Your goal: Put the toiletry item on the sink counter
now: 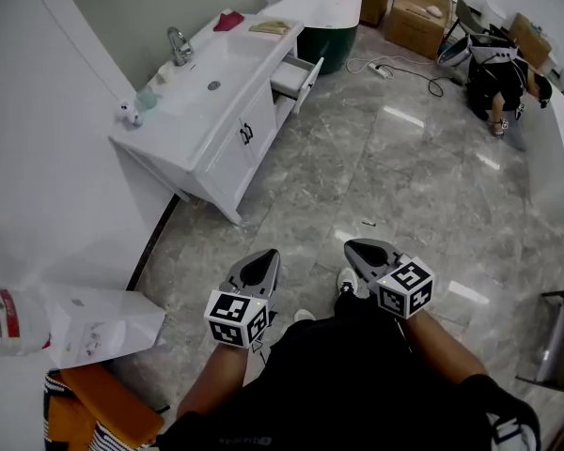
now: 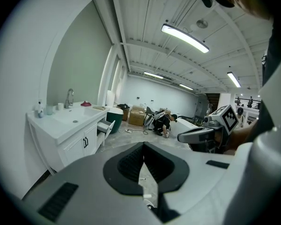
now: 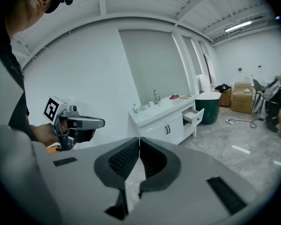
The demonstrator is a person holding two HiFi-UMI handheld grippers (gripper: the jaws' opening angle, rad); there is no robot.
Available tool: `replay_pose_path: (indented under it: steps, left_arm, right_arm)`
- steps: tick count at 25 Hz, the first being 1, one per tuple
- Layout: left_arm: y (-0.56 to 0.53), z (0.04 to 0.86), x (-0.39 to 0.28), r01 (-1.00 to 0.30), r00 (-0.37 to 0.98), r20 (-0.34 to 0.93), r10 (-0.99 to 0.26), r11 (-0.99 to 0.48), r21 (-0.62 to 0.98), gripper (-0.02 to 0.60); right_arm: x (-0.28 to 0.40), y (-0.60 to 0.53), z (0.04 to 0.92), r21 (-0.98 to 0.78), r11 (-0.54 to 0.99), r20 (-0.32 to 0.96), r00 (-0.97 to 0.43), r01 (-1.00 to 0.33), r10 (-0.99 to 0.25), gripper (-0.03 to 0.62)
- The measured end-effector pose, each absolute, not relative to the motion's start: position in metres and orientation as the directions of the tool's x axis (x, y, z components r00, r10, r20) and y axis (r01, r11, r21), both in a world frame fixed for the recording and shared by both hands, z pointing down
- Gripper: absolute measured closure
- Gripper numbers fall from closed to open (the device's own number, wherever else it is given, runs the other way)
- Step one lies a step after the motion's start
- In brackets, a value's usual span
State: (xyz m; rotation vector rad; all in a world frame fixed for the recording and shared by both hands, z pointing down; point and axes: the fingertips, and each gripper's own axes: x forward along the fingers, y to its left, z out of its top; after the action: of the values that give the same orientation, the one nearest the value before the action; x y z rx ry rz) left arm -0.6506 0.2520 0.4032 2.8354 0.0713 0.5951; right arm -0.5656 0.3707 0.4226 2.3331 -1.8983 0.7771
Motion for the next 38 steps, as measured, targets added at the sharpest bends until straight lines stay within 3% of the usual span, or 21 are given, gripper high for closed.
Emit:
replay_pose_path:
  steps: [10, 38]
  left_arm:
    - [0.247, 0.410, -0.618, 0.015, 0.906, 0.407, 0.115, -0.970, 0.241, 0.575]
    - [0.237, 0.409, -0.376, -0.043, 0.908, 0.414, 0.056, -0.973, 0.225, 0.575]
  right_arm:
    - [-0.540, 0.358, 0.427, -0.257, -0.240, 0.388, 0.127, -0.936, -0.913, 0.589]
    - [-0.297, 0.332, 0.424, -0.251, -0.146, 0.302, 0.066, -0.957, -0.951, 0.589]
